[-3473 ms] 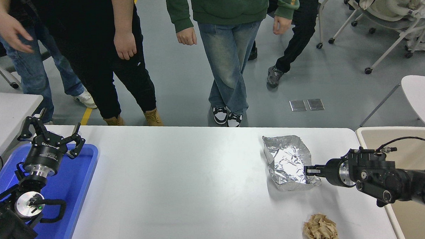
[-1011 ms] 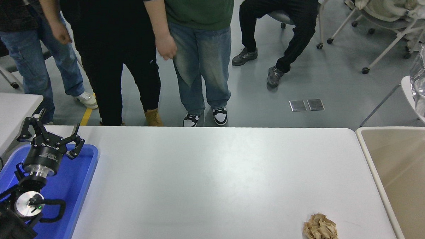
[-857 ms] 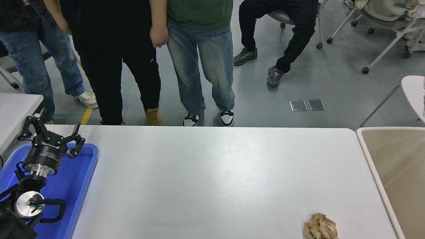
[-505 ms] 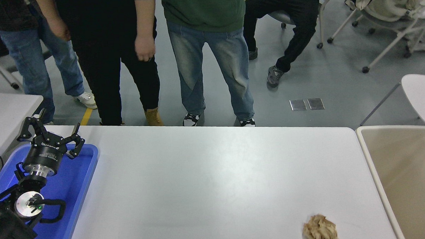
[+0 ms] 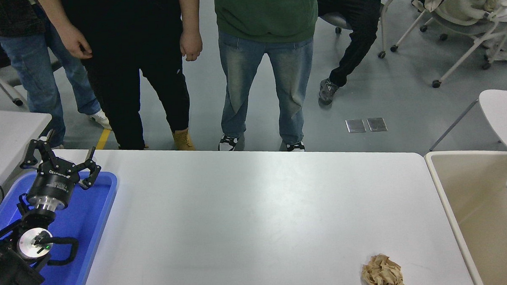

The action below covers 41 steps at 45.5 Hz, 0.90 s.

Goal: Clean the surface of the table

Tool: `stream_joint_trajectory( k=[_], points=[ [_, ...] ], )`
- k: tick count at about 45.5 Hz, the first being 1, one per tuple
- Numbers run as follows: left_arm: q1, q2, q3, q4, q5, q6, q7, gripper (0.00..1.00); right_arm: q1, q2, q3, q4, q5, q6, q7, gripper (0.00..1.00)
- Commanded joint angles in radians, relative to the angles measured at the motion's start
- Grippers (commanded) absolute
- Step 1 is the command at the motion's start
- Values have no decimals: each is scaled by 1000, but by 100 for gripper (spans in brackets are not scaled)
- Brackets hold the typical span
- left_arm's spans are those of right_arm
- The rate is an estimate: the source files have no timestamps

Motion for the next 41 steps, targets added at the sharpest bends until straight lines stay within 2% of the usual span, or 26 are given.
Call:
stream_joint_trajectory(
  k=[1,24,26,27,29,31,32,41],
  points=[
    [0,0,0,-1,2,0,0,100,-64,43,2,-37,14,-26,-62,0],
    [0,0,0,1,0,0,0,100,-41,73,34,-33,55,-24,-94,0],
    [0,0,0,1,0,0,0,100,-41,73,34,-33,57,-24,-98,11],
    [0,0,0,-1,0,0,0,100,-40,73,34,-33,57,-24,-98,23],
    [0,0,0,1,0,0,0,100,-38,75,34,-33,57,-26,-98,57],
    [0,-1,0,1,0,0,0,100,-26,83,34,-33,57,-24,-98,82],
    [0,0,0,-1,0,0,0,100,-18,90,34,-33,57,-23,-98,99],
    [0,0,0,-1,0,0,0,100,23,104,31,-33,57,-24,-96,100]
  ],
)
